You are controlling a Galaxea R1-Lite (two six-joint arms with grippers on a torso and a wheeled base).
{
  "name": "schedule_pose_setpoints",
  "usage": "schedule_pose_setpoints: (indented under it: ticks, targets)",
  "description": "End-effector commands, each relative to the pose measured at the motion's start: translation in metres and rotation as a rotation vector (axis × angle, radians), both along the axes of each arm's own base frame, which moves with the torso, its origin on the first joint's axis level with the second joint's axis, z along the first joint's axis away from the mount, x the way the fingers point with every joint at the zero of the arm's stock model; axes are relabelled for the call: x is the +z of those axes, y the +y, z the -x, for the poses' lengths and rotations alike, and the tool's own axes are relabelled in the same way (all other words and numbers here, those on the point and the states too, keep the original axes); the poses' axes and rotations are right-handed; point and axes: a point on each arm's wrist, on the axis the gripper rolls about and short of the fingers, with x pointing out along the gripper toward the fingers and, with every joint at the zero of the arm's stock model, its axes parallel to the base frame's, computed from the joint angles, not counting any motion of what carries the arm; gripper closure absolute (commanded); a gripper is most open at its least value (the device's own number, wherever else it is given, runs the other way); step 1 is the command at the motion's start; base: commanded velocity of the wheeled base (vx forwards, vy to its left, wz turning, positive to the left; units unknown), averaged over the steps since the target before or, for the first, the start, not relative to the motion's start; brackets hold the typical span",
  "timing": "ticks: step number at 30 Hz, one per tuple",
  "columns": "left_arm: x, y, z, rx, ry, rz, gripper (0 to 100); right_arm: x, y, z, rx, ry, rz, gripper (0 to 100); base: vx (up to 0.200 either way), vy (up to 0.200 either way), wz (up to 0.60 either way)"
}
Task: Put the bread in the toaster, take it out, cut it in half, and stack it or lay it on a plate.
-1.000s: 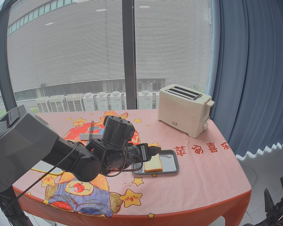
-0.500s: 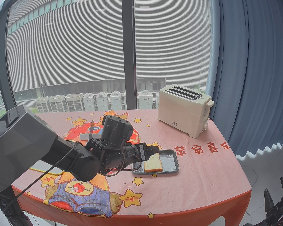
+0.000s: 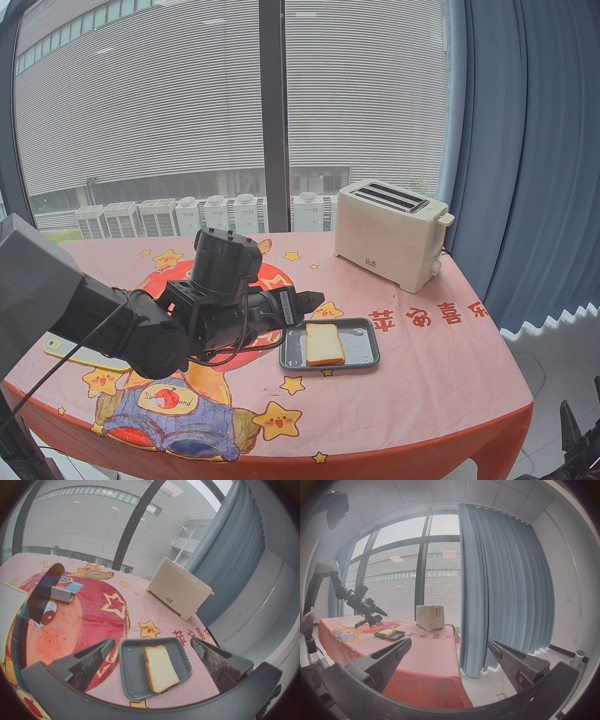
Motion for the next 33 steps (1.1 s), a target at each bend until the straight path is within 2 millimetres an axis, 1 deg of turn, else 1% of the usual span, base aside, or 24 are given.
schedule_pose_setpoints:
  ticks: [1,3,6,9,16,21,26,30,31,33]
  targets:
    - [0.010,0.004,0.004,0.007,-0.022,0.011,0,-0.005,0.000,0.000,0.000,0.003,0.000,0,0.000,0.000,0.00]
    - [0.009,0.006,0.006,0.007,-0.022,0.005,0,-0.005,0.000,0.000,0.000,0.003,0.000,0,0.000,0.000,0.00]
    - [0.015,0.009,0.010,0.003,-0.047,-0.007,0,-0.005,0.000,0.000,0.000,0.003,0.000,0,0.000,0.000,0.00]
    - [0.016,0.010,0.011,0.004,-0.050,-0.013,0,-0.005,0.000,0.000,0.000,0.003,0.000,0,0.000,0.000,0.00]
    - [0.026,0.014,0.015,0.029,-0.082,-0.008,0,-0.005,0.000,0.000,0.000,0.003,0.000,0,0.000,0.000,0.00]
    - [0.033,0.020,0.023,0.033,-0.095,-0.001,0,-0.005,0.000,0.000,0.000,0.003,0.000,0,0.000,0.000,0.00]
    - [0.043,0.033,0.026,0.064,-0.116,0.010,0,-0.005,0.000,0.000,0.000,0.003,0.000,0,0.000,0.000,0.00]
    - [0.047,0.039,0.027,0.078,-0.125,0.016,0,-0.005,0.000,0.000,0.000,0.003,0.000,0,0.000,0.000,0.00]
    - [0.048,0.045,0.028,0.096,-0.131,0.011,0,-0.005,0.000,0.000,0.000,0.003,0.000,0,0.000,0.000,0.00]
    - [0.048,0.045,0.028,0.096,-0.131,0.011,0,-0.005,0.000,0.000,0.000,0.003,0.000,0,0.000,0.000,0.00]
